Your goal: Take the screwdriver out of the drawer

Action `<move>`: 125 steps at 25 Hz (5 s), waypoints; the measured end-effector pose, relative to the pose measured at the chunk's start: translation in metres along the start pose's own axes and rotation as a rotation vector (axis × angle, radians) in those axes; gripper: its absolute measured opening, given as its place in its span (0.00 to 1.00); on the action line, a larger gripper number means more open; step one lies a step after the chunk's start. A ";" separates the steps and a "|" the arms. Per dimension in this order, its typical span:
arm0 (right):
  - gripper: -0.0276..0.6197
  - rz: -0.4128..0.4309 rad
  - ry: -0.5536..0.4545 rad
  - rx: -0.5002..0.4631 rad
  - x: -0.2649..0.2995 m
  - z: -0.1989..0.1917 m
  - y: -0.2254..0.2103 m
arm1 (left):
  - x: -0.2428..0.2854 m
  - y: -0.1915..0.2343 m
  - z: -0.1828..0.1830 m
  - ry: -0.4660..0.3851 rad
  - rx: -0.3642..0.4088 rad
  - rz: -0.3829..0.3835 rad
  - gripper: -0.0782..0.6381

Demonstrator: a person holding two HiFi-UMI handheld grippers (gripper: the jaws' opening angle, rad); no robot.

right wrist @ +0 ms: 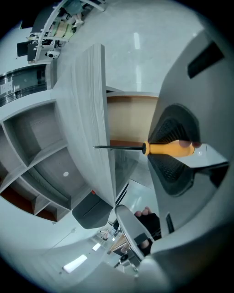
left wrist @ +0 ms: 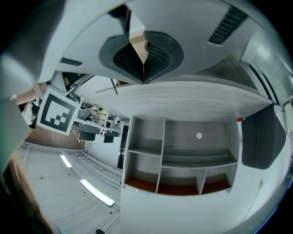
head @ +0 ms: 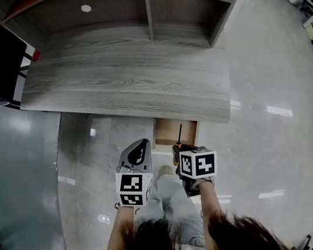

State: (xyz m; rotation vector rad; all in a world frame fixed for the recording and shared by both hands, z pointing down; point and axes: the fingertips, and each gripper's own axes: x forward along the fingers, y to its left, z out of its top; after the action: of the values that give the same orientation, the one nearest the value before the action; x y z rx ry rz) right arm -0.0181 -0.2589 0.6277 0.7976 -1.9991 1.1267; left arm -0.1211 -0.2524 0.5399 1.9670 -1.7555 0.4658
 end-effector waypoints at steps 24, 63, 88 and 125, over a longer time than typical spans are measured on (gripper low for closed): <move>0.17 -0.060 -0.254 -0.091 -0.117 -0.019 0.078 | -0.118 -0.041 0.038 -0.126 0.119 -0.127 0.13; 0.17 -0.140 -0.523 -0.249 -0.277 -0.125 0.186 | -0.328 -0.108 0.032 -0.302 0.222 -0.219 0.13; 0.17 -0.218 -0.719 -0.437 -0.318 -0.147 0.235 | -0.380 -0.105 0.029 -0.362 0.243 -0.182 0.13; 0.17 -0.158 -0.923 -0.608 -0.453 -0.236 0.190 | -0.455 -0.246 0.007 -0.414 0.226 -0.095 0.13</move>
State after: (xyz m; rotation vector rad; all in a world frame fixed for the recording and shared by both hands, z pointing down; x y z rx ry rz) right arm 0.1552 0.1097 0.2656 1.2231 -2.7204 -0.0436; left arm 0.0642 0.1434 0.2626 2.4331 -1.9056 0.2432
